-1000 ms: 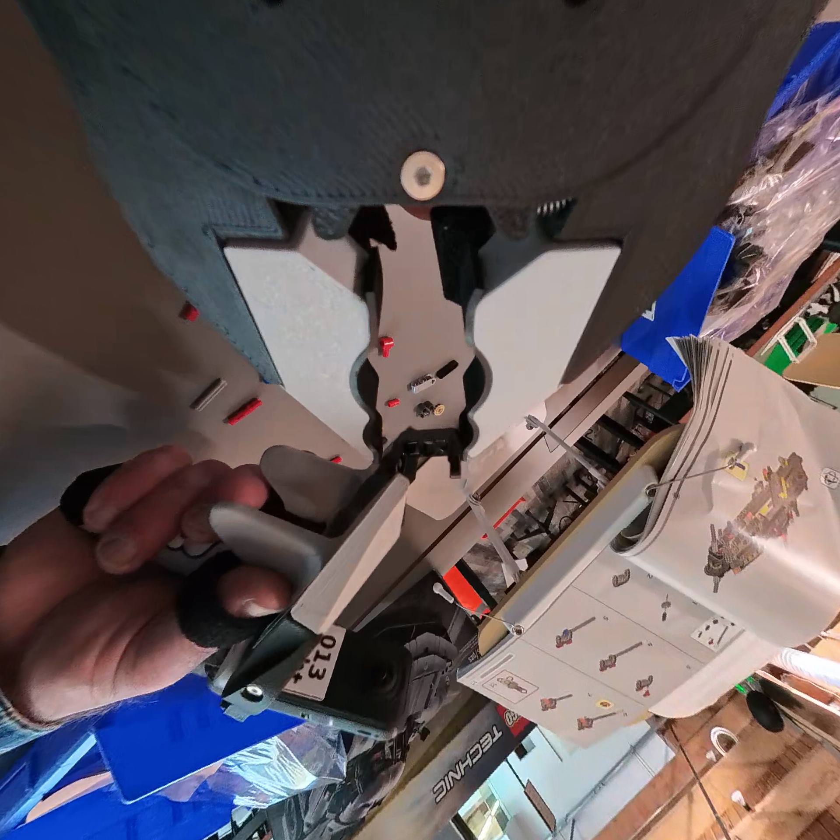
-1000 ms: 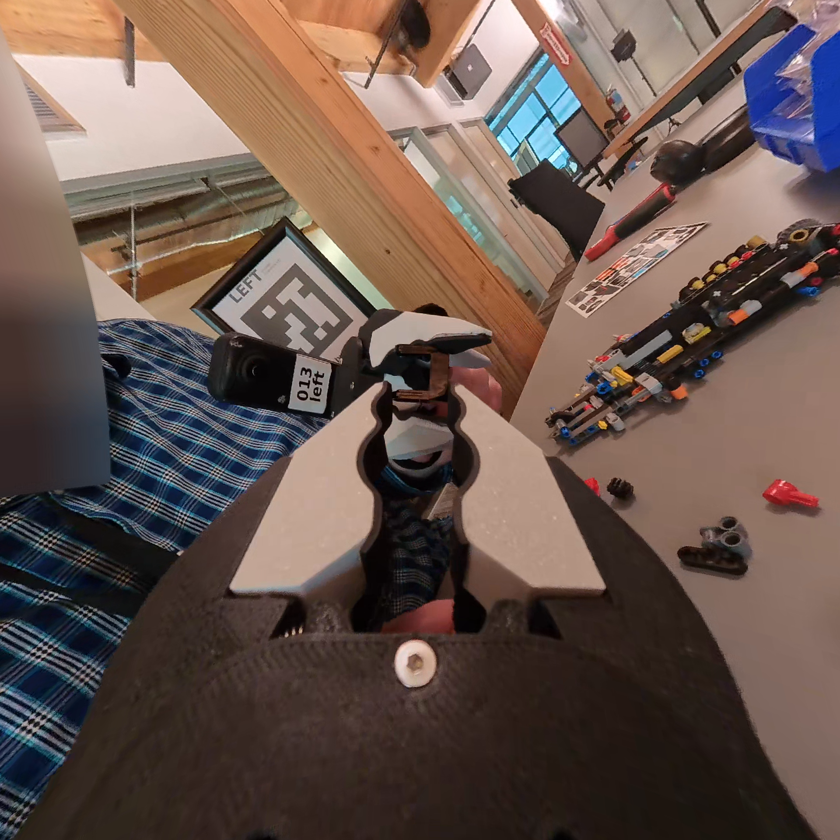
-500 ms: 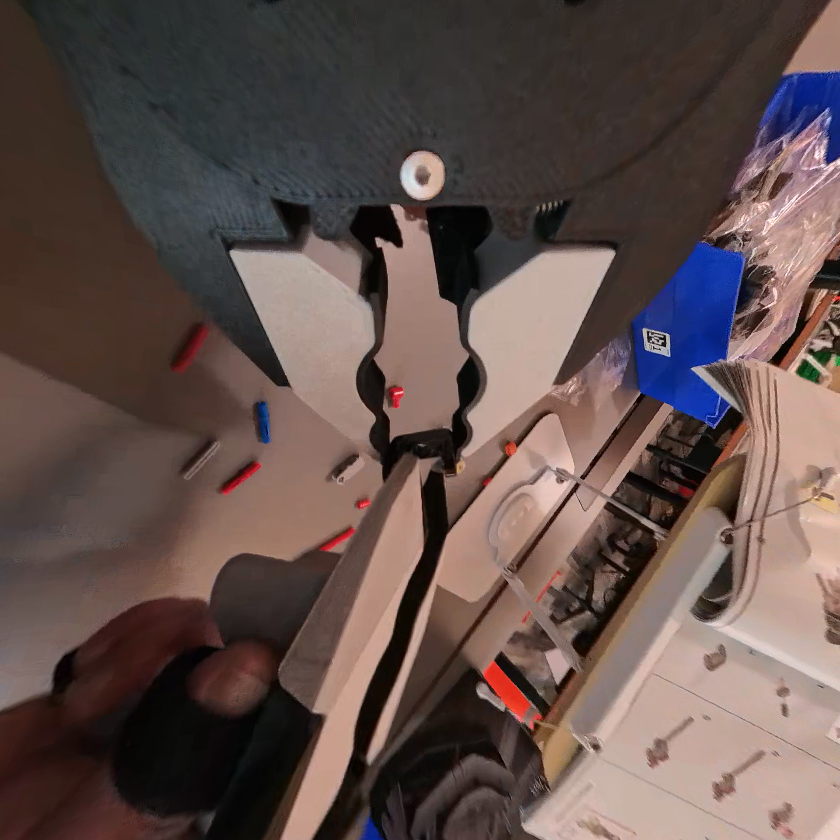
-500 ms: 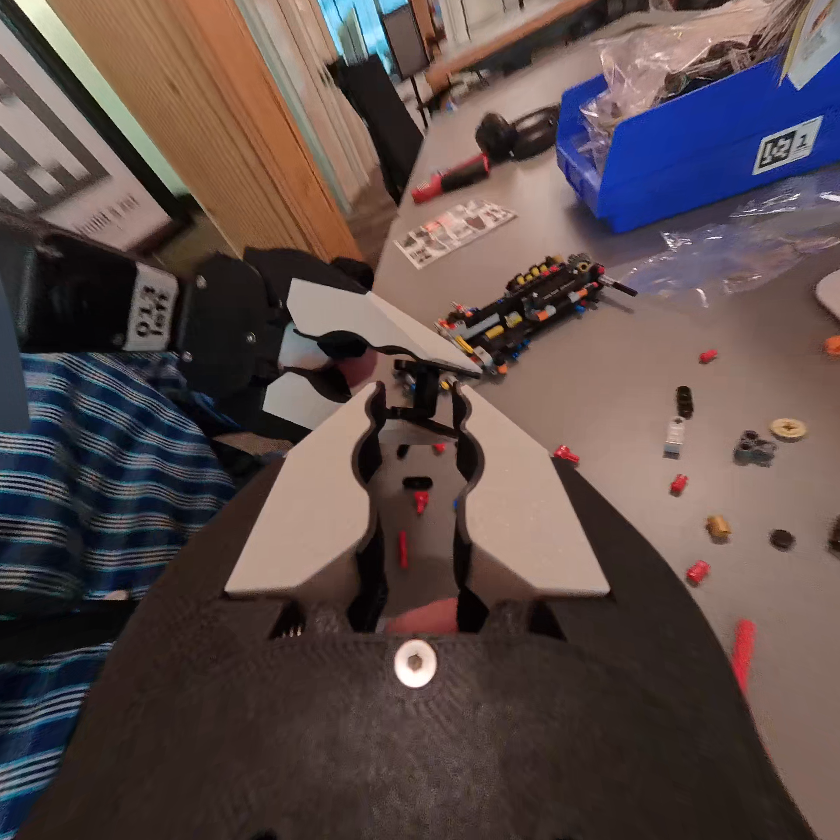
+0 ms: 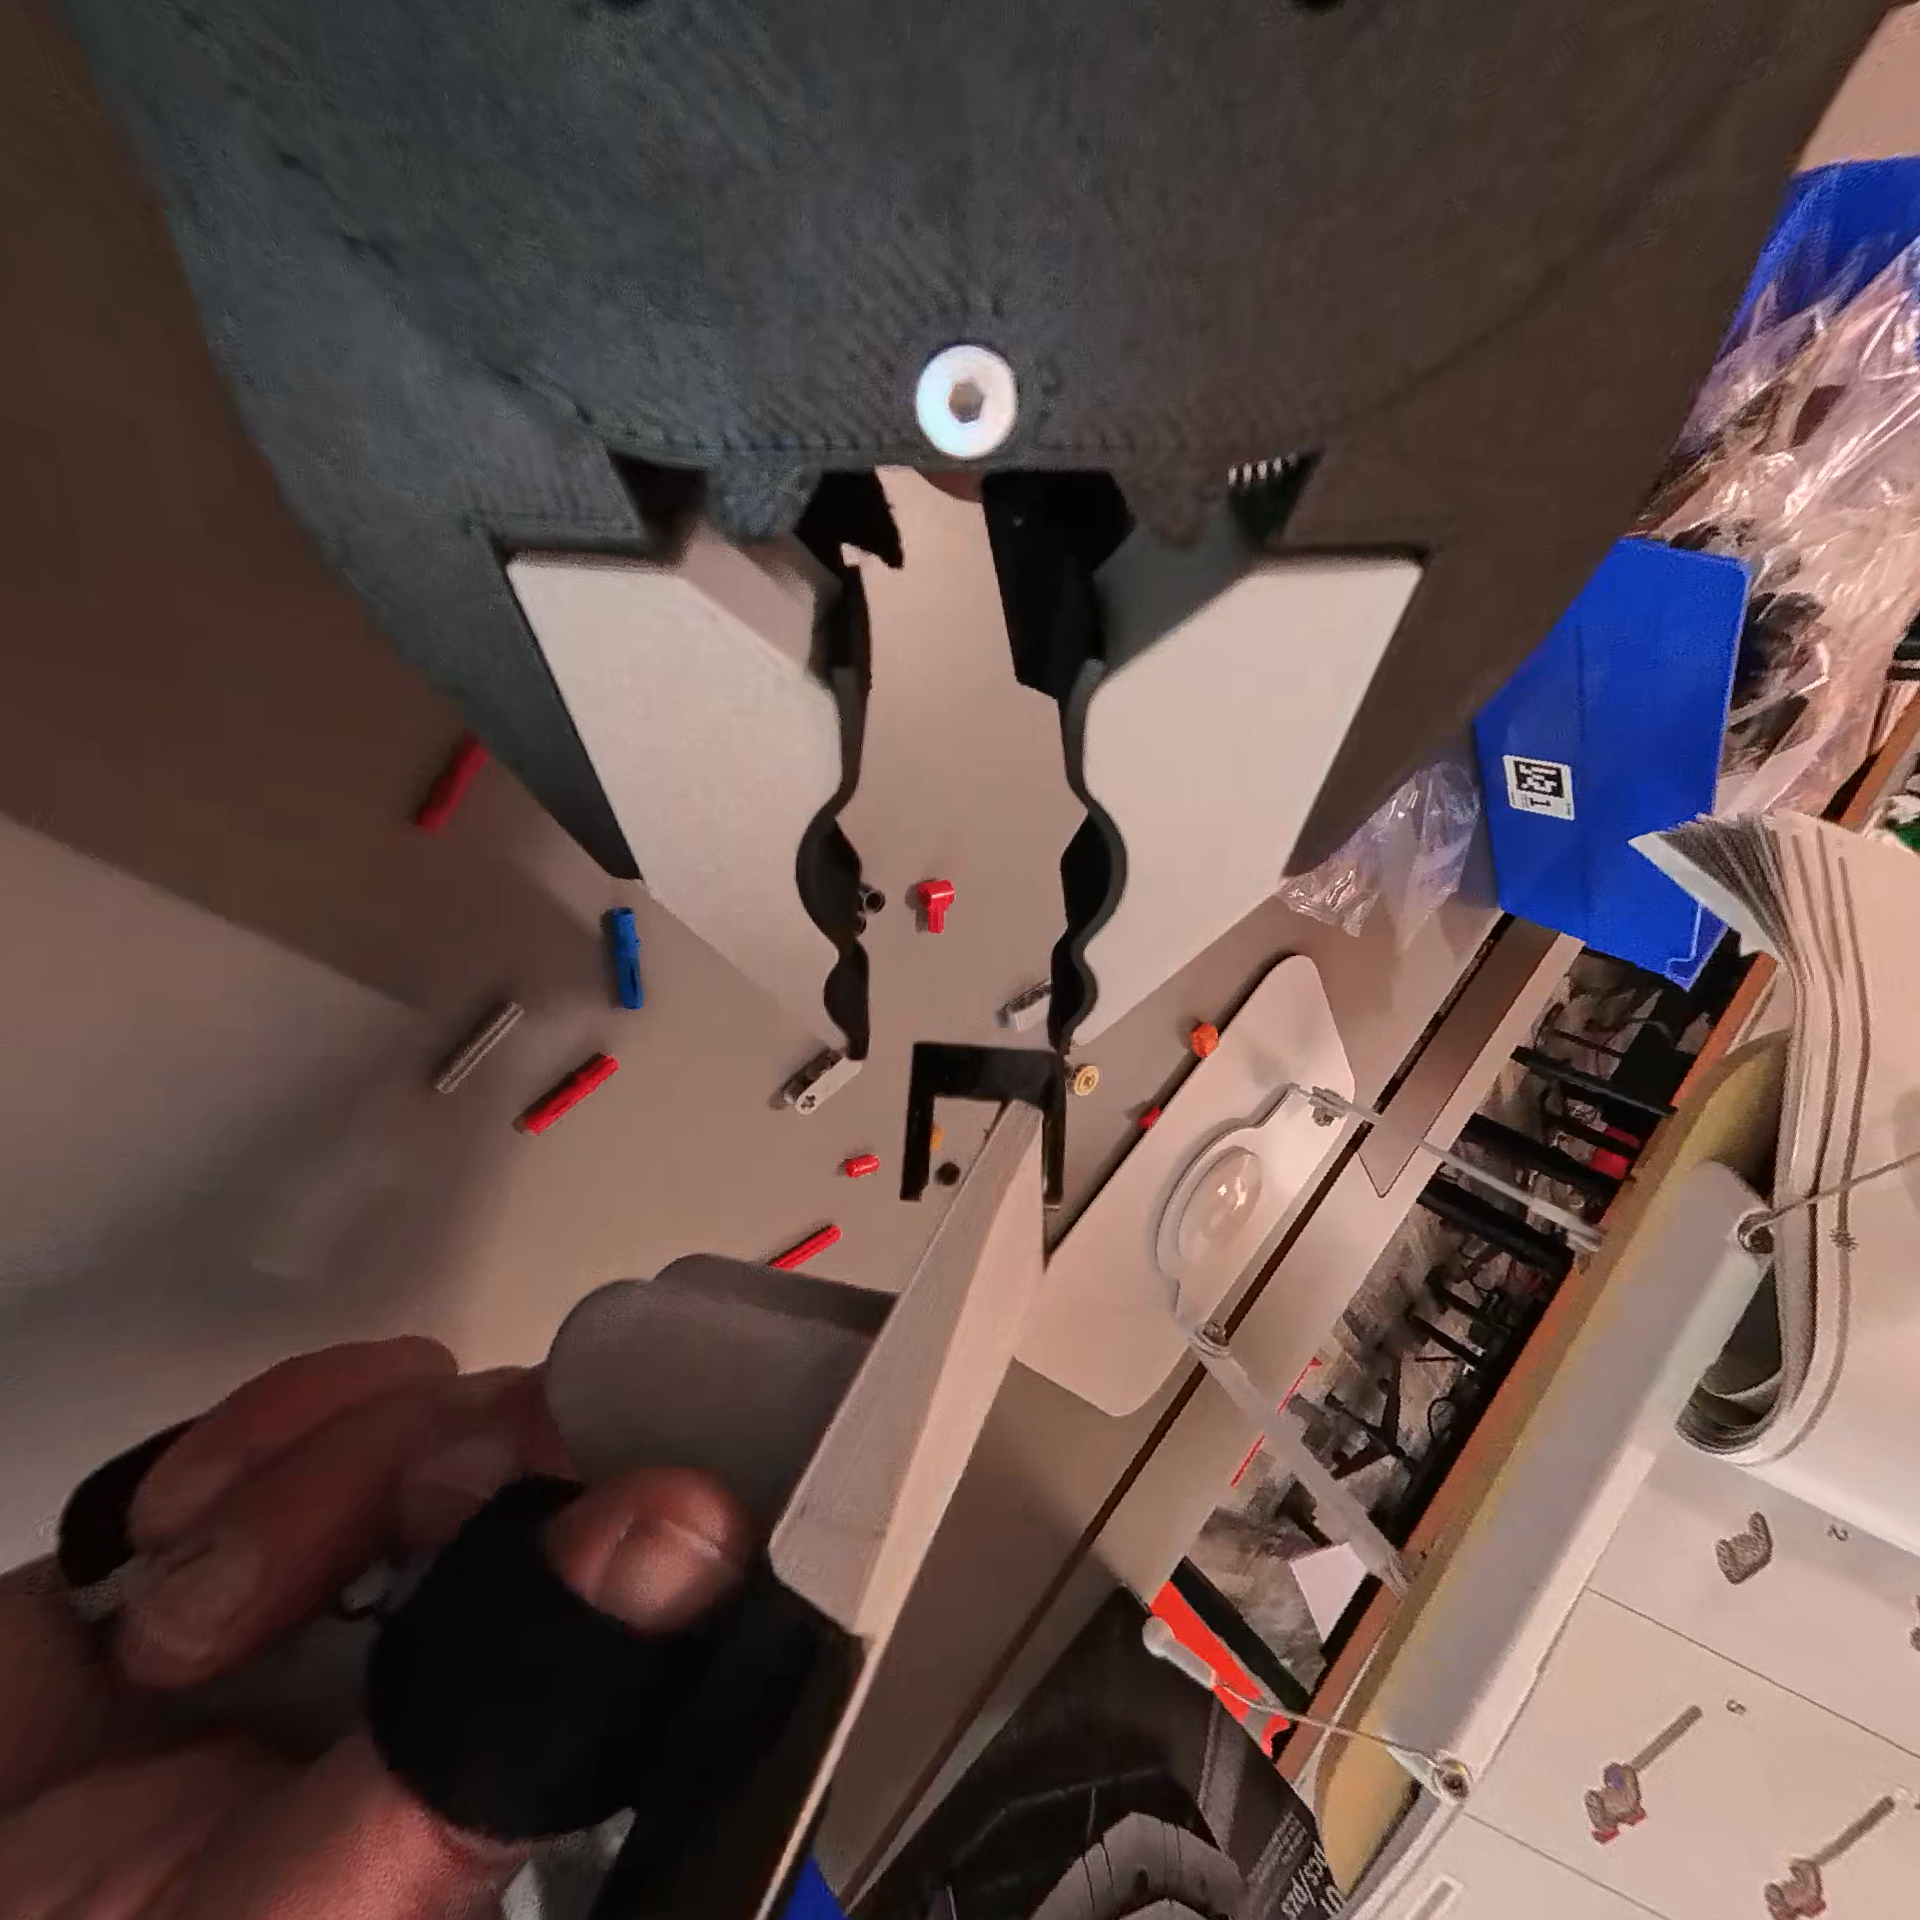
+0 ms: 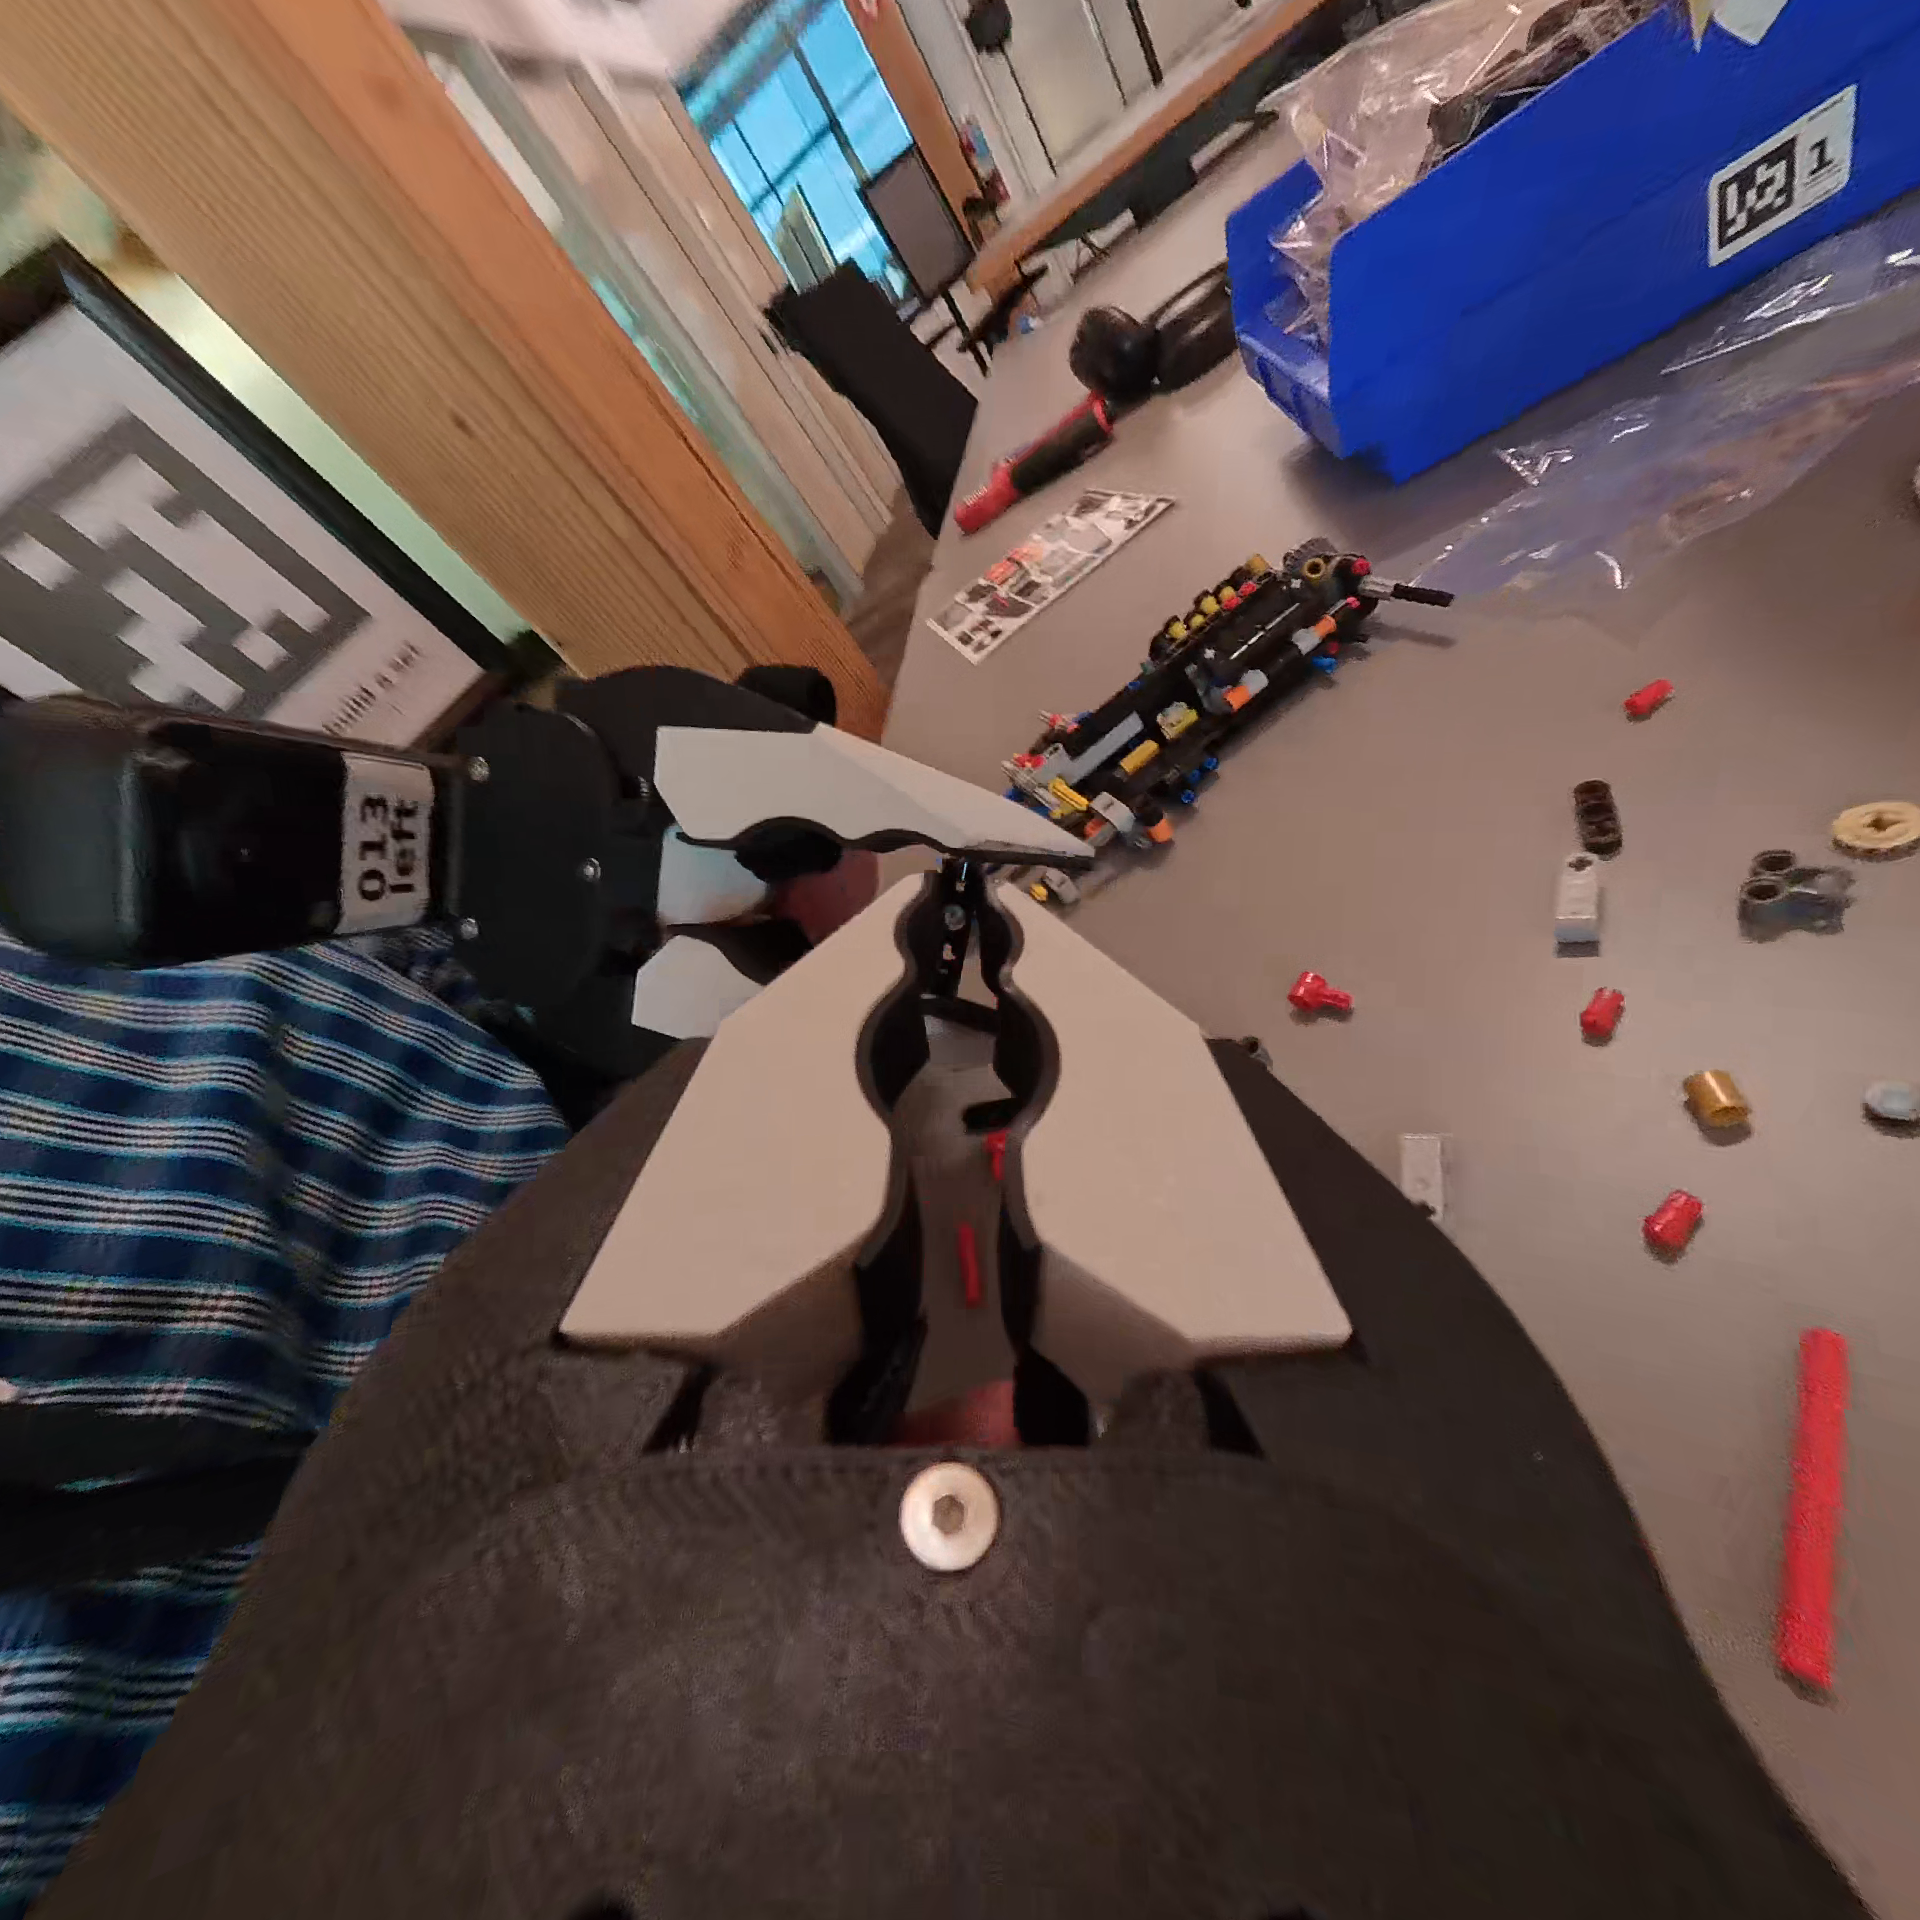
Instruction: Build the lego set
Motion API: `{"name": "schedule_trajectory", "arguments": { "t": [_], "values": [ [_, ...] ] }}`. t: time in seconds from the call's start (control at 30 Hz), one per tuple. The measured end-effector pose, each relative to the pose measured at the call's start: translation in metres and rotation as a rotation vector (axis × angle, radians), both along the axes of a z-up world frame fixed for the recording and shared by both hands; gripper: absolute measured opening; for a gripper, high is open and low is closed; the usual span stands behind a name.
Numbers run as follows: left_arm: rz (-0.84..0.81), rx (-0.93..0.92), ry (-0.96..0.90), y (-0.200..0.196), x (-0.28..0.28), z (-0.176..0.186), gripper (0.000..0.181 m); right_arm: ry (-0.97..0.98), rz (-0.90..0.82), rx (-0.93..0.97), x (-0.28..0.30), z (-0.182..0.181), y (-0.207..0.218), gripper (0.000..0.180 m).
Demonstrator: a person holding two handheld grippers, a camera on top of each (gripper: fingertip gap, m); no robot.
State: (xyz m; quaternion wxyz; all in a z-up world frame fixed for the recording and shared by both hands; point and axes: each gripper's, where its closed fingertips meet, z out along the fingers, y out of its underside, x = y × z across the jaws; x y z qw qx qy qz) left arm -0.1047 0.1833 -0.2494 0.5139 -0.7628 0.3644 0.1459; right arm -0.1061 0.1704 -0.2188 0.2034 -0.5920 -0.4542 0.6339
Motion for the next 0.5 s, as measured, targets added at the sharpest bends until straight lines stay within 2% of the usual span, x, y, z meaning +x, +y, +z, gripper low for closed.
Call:
{"name": "schedule_trajectory", "arguments": {
  "t": [0.23,0.33,0.5],
  "values": [
    [-0.041,0.071,-0.080,-0.003,0.003,0.016,0.032,0.050,0.075,-0.188,0.001,0.004,-0.005,0.003],
    [-0.082,0.089,-0.071,-0.007,0.008,0.018,0.024,0.060,0.098,-0.227,0.001,0.005,-0.007,0.003],
    [-0.085,0.080,-0.101,-0.008,0.008,0.018,0.024,0.063,0.107,-0.254,0.000,0.004,-0.008,0.003]
  ]
}}
